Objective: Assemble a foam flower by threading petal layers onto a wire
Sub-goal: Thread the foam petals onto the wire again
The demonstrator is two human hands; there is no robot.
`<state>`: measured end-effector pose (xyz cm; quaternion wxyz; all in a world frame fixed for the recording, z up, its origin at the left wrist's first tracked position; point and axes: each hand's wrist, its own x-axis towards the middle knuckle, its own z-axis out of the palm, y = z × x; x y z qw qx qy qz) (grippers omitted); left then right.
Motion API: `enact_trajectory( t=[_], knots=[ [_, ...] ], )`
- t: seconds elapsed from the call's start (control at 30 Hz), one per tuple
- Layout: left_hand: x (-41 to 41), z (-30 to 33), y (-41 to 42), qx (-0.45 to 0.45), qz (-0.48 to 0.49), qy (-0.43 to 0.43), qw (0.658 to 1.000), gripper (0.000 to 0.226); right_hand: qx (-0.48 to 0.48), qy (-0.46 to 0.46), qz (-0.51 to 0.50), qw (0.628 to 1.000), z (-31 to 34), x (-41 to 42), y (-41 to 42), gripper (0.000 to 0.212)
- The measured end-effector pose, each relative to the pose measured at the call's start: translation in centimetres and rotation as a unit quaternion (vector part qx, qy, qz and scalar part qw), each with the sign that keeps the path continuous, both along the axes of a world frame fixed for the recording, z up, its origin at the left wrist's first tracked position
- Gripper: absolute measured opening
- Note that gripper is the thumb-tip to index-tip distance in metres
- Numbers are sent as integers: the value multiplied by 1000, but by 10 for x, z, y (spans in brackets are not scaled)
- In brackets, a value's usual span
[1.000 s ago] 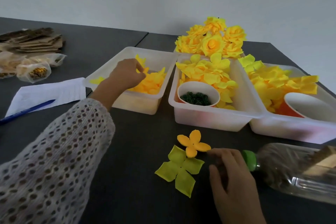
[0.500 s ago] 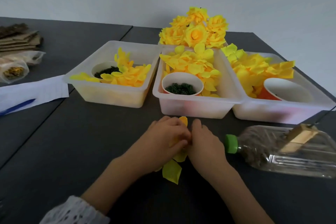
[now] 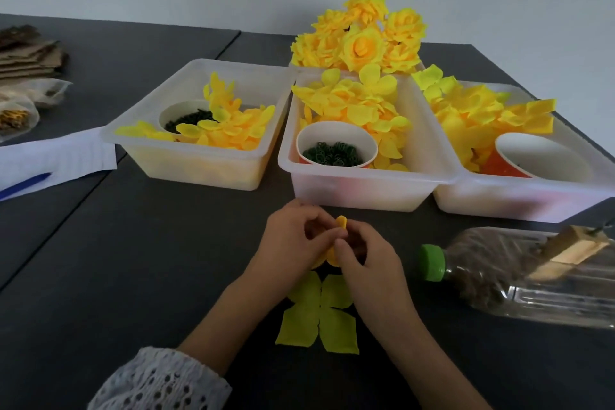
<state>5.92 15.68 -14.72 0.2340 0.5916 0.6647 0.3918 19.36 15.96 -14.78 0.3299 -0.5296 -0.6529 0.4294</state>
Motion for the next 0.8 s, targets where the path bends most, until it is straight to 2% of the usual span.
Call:
enact_trajectory(
  t=[0.27,0.8],
  knots=[
    [-1,-1,1,-8,4,-57,998,3,-1,4,11,1000,-2,3,1,38],
    [-6,0,2,-5,-27,-95,995,9,8,14,23,1000,-1,6,2,38]
  ],
)
